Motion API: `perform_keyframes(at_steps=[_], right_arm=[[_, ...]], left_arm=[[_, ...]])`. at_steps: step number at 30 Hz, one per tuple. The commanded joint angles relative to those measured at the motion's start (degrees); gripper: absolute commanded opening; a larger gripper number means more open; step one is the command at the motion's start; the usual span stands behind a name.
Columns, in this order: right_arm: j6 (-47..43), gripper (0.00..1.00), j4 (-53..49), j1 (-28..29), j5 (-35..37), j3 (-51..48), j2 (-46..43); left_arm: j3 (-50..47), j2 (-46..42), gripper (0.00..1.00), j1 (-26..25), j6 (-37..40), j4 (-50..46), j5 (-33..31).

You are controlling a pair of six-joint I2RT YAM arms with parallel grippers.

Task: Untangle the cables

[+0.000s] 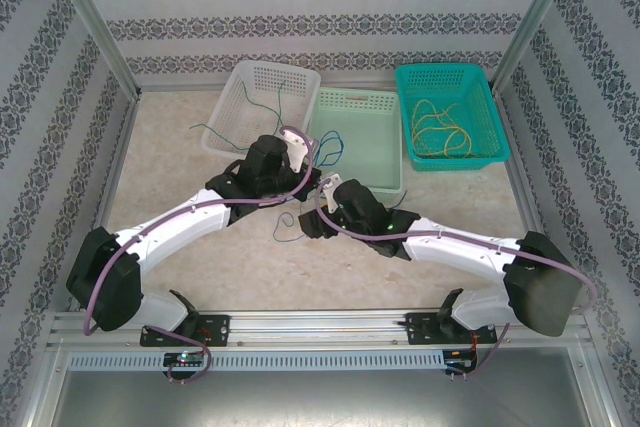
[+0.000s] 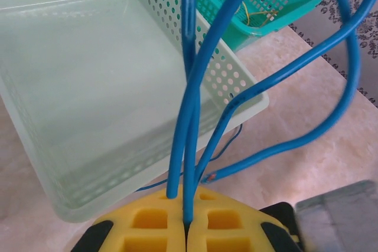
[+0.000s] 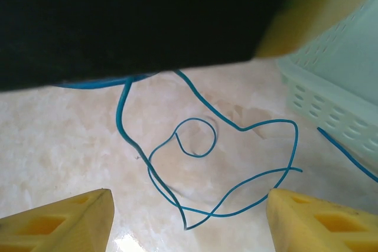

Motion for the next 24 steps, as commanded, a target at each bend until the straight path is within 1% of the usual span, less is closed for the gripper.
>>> perform_keyframes(at_steps=[1,6,9,12,14,16,17,18,19,24], right_arm=[[1.15,0.69,1.24,0.72,-0.35,0.1,-1.29],[2.14,0.68,3.19,0.81,-0.15,2.92,4.24],[2.59,0.64,3.51,0.81,1.51,5.7,8.87],[2.77,0.47,2.84,0.81,3.89,7.82,11.71],[2.86,0.29,2.4,0.89,4.79,7.59,11.38],[2.94,0.12,2.18,1.06,5.37,5.92,8.97],[3.02,0.06,1.83,1.13,5.78,4.76,7.24],[3.01,0.02,1.4,1.25,6.08,3.72,5.51],[3.14,0.0,0.75,1.25,6.25,2.51,3.54],[3.54,0.0,-3.53,1.25,7.75,-2.1,-5.22]], left_arm=[[2.74,0.73,0.01,0.37,-1.4,-1.2,-0.7],[3.61,1.67,0.02,0.32,-3.35,-0.11,0.03],[4.03,2.01,0.02,0.5,-4.7,0.31,0.52],[4.01,1.95,0.02,0.7,-5.51,0.48,0.69],[3.81,1.43,0.02,1.18,-5.68,-0.09,0.0],[3.22,0.7,0.02,2.12,-5.72,-0.7,-0.99],[2.73,0.12,0.02,2.81,-5.85,-0.86,-1.08],[2.29,-0.31,0.02,3.33,-6.04,-0.78,-1.22],[1.77,-0.73,0.02,4.2,-6.22,-0.68,-1.28],[1.29,-1.75,0.03,6.06,-6.61,-0.59,-0.68]])
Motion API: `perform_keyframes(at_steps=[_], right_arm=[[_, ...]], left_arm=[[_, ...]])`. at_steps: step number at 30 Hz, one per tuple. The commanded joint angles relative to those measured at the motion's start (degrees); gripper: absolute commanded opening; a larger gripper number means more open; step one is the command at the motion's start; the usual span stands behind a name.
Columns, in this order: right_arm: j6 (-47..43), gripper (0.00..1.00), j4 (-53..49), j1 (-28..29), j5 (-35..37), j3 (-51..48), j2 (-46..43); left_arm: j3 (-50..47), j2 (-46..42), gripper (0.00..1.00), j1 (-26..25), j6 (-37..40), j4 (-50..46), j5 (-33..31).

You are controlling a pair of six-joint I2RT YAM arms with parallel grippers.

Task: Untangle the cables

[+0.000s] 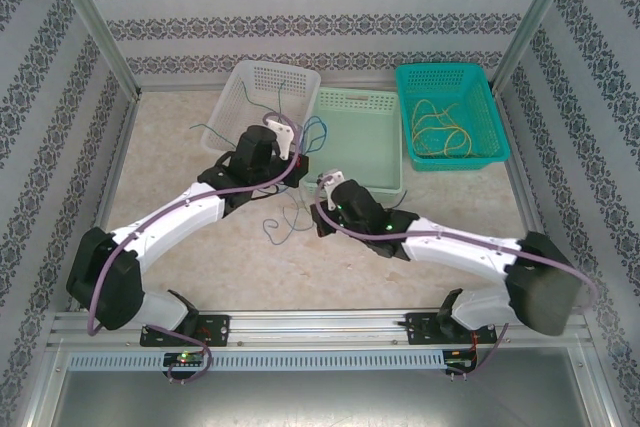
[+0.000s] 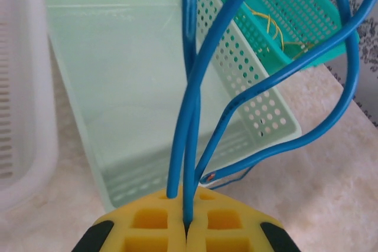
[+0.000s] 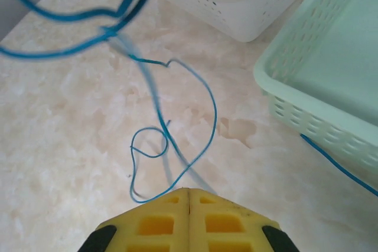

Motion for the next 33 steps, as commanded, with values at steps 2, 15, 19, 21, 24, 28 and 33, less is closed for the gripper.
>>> perform_keyframes(at_steps=[2,15,19,21,24,28,33], right_arm=[[0.57,0.0,-4.21,0.25,3.34,-3.86,-7.54],[-3.39,0.62,1.92,-0.68,2.07,-6.41,-11.03],[-6.64,0.73,6.85,-0.03,-0.29,-2.73,-2.14],[-8.6,0.75,7.88,0.06,-0.8,-0.52,1.19],[-10.79,0.76,9.3,-0.01,-1.08,1.97,4.43],[-12.18,0.77,10.35,-0.88,-2.81,4.14,7.7],[-11.87,0.71,10.31,-2.0,-4.48,7.98,13.29]], left_arm=[[-0.18,-1.65,0.03,1.19,-0.94,0.37,1.14],[0.53,-0.33,0.04,1.53,-4.97,2.24,5.88],[0.37,-1.33,0.04,1.6,-5.03,1.43,5.77],[0.09,-1.76,0.05,1.59,-4.9,1.19,5.76],[0.01,-2.15,0.05,1.57,-4.87,0.69,5.98],[-0.42,-2.57,0.05,1.56,-5.32,1.2,6.08],[-0.09,-2.68,0.05,1.57,-5.41,1.22,5.76]])
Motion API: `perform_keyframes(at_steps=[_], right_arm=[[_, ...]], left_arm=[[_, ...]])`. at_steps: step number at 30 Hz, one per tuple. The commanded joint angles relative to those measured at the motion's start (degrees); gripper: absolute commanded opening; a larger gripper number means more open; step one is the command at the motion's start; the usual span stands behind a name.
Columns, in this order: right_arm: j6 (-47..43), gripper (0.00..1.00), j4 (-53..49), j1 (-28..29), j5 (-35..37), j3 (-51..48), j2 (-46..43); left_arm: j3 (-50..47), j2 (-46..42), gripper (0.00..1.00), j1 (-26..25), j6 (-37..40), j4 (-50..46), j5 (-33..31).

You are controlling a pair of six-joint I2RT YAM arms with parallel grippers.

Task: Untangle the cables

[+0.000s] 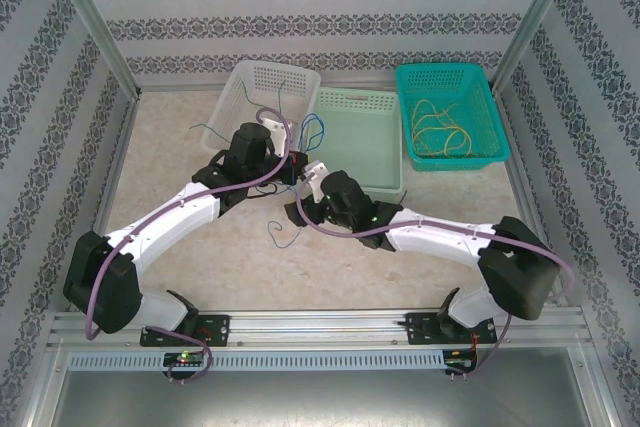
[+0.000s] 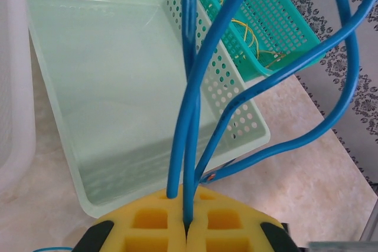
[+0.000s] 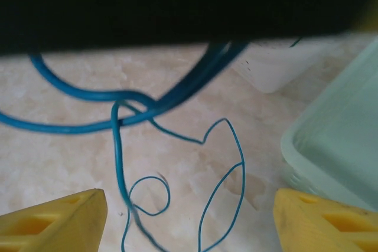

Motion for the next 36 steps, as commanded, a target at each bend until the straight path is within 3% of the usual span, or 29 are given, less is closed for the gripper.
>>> perform_keyframes(at_steps=[1,5,8,16,20,25,31,36], right_arm=[[-0.66,0.63,1.72,-0.98,-1.99,2.98,3.49],[0.1,0.19,2.17,-1.21,-1.63,3.16,3.38],[0.74,0.02,0.29,-1.21,-0.93,0.44,-0.74],[3.67,0.0,-6.71,-1.21,6.14,-9.9,-22.58],[1.03,0.0,-18.51,-2.79,11.98,-7.92,-34.38],[-1.99,0.0,-32.39,-8.98,13.41,-0.08,-43.04],[-4.79,0.0,-38.52,-14.23,14.5,7.66,-46.61],[-6.37,0.0,-38.5,-15.03,12.96,13.34,-40.65]], left_arm=[[-0.05,-1.72,0.05,0.53,-0.72,1.26,0.45],[0.14,-2.51,0.05,0.68,0.01,-0.23,-1.36],[-0.4,-3.78,0.05,1.8,0.51,-1.34,-2.88],[0.13,-4.07,0.05,4.09,2.54,-4.32,-4.71],[-0.09,-3.44,0.05,5.17,2.2,-6.15,-6.32],[-0.6,-3.76,0.05,6.32,1.76,-7.19,-8.37],[-1.06,-3.71,0.05,7.42,1.68,-8.64,-9.77],[-1.35,-3.79,0.05,7.52,1.49,-8.5,-9.53]])
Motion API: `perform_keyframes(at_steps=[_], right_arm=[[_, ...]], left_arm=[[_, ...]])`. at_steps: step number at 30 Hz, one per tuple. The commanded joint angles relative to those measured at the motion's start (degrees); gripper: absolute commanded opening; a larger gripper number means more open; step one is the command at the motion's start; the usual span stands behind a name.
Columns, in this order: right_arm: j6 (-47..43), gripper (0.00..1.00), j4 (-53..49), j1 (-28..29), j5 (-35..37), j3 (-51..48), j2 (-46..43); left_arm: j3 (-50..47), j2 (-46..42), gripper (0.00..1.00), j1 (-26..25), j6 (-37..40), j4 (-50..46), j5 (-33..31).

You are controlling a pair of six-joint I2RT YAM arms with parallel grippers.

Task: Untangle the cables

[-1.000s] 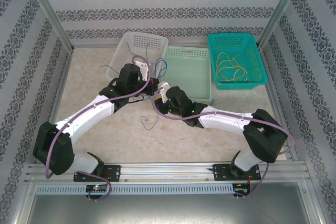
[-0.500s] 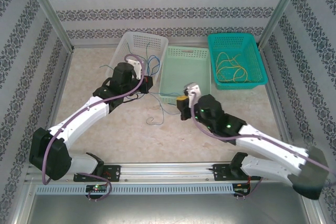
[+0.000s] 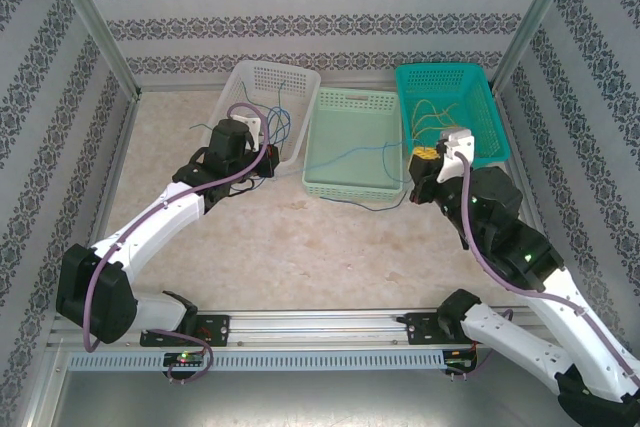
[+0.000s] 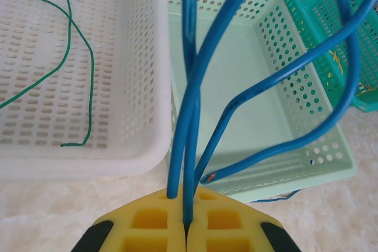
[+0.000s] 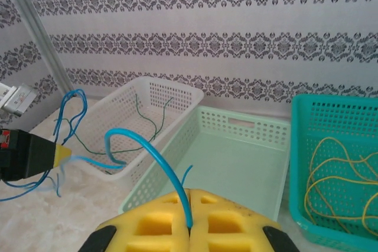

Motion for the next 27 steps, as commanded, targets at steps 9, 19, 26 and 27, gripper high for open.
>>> perform_keyframes(at_steps=[9,19,26,27], right_arm=[[-3.28,0.0,1.53,-6.88,-1.83,18.12,21.14],[-0.45,0.0,4.51,-14.55,-5.76,29.7,29.19],[1.83,0.0,6.2,-16.94,-4.83,34.25,31.12],[2.19,0.0,6.69,-17.37,-4.81,34.57,31.23]], left_arm=[[-1.62,-1.73,0.05,0.74,0.95,-3.03,-1.72],[-2.61,-2.55,0.05,0.74,1.34,-4.09,-2.7],[-2.63,-1.7,0.05,0.68,0.99,-4.06,-3.03],[-2.77,-1.73,0.05,0.72,0.99,-4.04,-3.11]])
